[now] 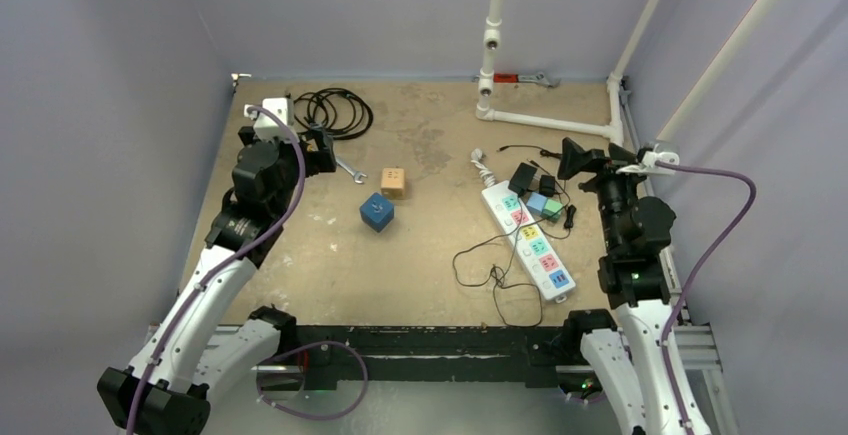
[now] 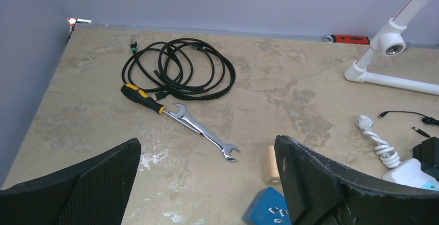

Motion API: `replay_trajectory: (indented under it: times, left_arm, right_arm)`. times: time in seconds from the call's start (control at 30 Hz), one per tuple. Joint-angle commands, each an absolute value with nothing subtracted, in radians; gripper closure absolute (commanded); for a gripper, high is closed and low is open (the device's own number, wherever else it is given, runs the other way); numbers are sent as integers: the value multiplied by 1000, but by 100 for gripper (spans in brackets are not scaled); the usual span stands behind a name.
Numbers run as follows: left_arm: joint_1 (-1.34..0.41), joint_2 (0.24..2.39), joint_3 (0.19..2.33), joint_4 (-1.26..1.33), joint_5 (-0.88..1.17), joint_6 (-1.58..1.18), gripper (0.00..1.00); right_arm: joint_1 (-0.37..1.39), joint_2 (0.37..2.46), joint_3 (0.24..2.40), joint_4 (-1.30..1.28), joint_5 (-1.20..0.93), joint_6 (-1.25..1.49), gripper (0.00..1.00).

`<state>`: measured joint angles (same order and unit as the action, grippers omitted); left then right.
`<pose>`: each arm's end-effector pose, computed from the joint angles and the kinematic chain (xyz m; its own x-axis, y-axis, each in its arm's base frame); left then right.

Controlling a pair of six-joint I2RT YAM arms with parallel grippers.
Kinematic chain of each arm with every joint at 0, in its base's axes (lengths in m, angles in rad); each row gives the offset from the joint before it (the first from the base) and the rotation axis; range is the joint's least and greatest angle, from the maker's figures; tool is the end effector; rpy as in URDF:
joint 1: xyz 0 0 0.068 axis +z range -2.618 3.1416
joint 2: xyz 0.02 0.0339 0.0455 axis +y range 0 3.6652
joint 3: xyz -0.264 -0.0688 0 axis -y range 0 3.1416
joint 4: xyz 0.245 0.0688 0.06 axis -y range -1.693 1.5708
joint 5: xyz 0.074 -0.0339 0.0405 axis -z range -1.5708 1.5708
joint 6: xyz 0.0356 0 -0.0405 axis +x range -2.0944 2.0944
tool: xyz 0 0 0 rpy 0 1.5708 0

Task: Pull the plug off the socket
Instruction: Reset both arms

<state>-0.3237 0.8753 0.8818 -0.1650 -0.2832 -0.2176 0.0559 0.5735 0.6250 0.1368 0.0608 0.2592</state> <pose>0.1949 -0.0549 0.3607 -0.1556 -0.1664 -0.9737 0.0105 0.9854 -0.1701 0.1473 0.0061 0.3498 0.1816 0.2664 -0.9466 -0.0442 0.9638 0.2628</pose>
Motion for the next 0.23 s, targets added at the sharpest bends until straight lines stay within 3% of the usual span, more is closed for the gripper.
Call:
replay_trajectory:
  times: [0.0,0.2]
  left_arm:
    - [-328,867,877,-128,-291,-200,1]
    - [-330,871,877,-128,-286,-192,1]
  right_arm:
    - [54,553,623,195,54,237,1]
    - [54,552,613,209,30,239,1]
